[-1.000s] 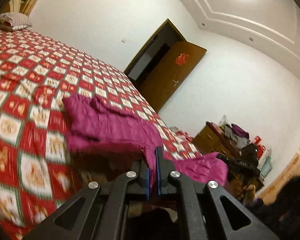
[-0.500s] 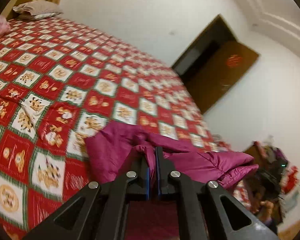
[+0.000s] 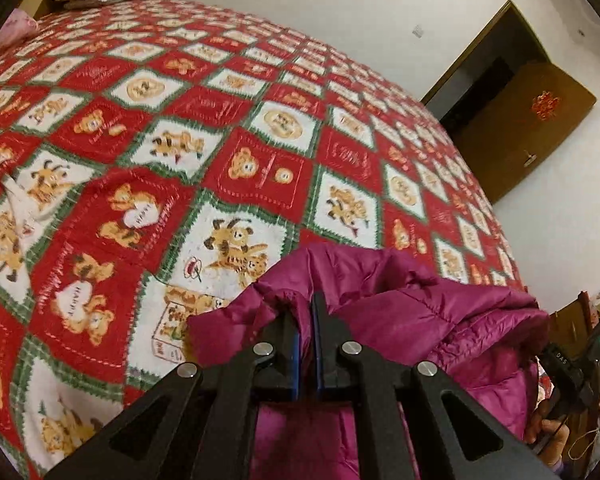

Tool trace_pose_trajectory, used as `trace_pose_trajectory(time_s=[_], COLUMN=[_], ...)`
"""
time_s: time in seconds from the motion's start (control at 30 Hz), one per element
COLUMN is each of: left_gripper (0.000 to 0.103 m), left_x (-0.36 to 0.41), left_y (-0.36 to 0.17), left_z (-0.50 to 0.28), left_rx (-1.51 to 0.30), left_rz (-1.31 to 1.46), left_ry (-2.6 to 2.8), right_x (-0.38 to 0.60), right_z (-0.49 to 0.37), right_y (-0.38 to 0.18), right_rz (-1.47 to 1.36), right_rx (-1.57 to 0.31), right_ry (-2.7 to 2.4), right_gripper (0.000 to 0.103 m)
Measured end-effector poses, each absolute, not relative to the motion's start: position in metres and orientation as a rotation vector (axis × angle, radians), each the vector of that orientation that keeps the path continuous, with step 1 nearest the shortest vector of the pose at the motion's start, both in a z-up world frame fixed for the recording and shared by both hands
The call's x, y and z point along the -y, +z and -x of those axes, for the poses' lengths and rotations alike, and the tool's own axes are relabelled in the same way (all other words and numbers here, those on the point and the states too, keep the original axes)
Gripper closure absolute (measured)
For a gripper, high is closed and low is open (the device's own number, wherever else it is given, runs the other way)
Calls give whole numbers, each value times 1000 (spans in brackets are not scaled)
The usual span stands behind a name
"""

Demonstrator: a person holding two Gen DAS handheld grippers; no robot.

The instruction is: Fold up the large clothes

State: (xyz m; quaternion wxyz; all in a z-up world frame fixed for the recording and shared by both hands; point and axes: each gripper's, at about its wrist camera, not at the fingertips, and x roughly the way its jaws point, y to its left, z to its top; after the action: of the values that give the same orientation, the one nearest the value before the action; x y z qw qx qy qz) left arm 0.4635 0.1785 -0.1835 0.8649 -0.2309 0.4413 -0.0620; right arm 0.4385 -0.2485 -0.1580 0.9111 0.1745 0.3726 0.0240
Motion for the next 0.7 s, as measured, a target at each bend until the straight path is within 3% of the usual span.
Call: trace_pose_trajectory(time_s=[0.2,0.3,0.37,0.43,0.5,0.6,0.67,0.7], left_gripper=[97,94,81,37,27,27,27,27], left_x=[-218,-234,-236,-240,-243,-221,-186,-174], left_y=[-187,-158,-137,-112,-94,-76,-74,-76], left_z=[-466,-457,-450,-439,-428,-418,-419,-419], left_rx=[-914,-851,-812,-751,-684,-651,-666,-667], left_rz=[788,772,689,613,587,479,349,306], left_ry=[-255,-265,-211,-130,-67,-51,-71,-77], right_x=[252,264,275,285,294,290,267,256], right_z=[-450,-451,-448,-440,-423,-401,-394,-396], right_y=[-179,-179,-173,-159,-137,-102,-81,-78], right_rz=[-393,-477,-552,-617,-630,-550,-405,-360], right_rx=[-793,-808,-815,-781,-712,-624,-617,-626], right_ry=[39,67,98,119,102,88,96,104], right_gripper=[85,81,74,44,22,20,30,41])
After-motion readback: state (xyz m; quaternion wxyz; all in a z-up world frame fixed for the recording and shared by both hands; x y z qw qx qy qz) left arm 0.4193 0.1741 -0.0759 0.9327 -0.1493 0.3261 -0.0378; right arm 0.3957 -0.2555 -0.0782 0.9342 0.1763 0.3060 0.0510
